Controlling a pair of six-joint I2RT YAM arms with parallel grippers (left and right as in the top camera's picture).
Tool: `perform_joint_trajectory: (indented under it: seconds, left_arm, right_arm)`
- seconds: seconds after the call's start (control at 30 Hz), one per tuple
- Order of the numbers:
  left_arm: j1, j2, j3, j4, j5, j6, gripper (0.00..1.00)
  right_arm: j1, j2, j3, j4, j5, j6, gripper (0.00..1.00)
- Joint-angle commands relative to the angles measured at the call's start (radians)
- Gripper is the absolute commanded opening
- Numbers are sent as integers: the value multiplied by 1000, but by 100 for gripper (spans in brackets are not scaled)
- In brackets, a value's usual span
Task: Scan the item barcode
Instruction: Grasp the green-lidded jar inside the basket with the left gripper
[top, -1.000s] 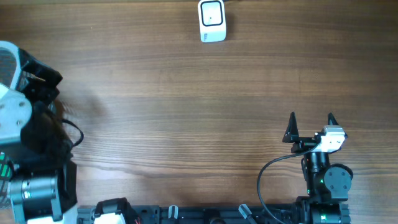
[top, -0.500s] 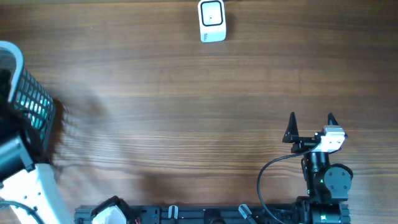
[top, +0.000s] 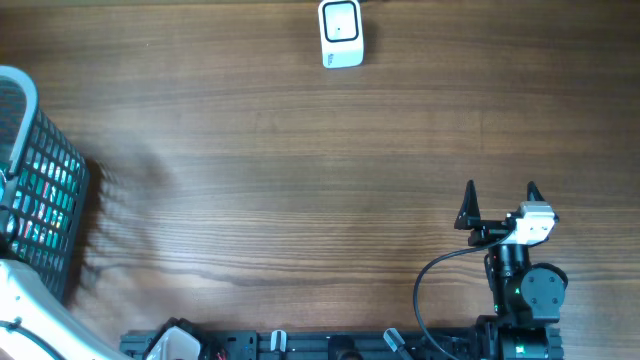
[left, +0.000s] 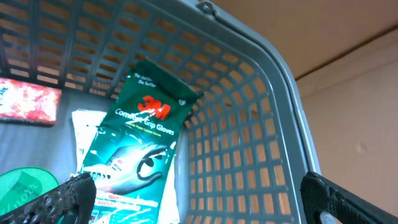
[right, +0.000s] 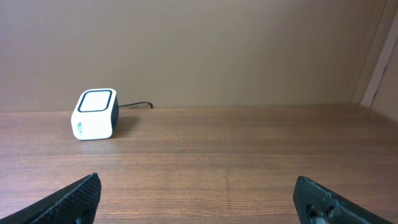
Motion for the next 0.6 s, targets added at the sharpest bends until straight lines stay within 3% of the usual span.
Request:
perform_joint_trajectory:
  seconds: [0.0, 0.1, 0.17, 0.33, 0.57]
  left_arm:
    - [43, 72, 110, -19, 88, 17, 99]
    - [43, 182, 299, -118, 95, 103, 99]
    - [43, 314, 484, -302, 95, 134, 100]
    - [49, 499, 508, -604, 151, 123, 100]
    - [48, 514, 507, -785, 186, 131, 100]
  right_arm:
    - [5, -7, -1, 2, -9, -12, 100]
    - [5, -7, -1, 2, -9, -12, 100]
    - [5, -7, -1, 2, -9, -12, 100]
    - [5, -7, -1, 2, -9, -12, 100]
    - [5, -7, -1, 2, -9, -12, 100]
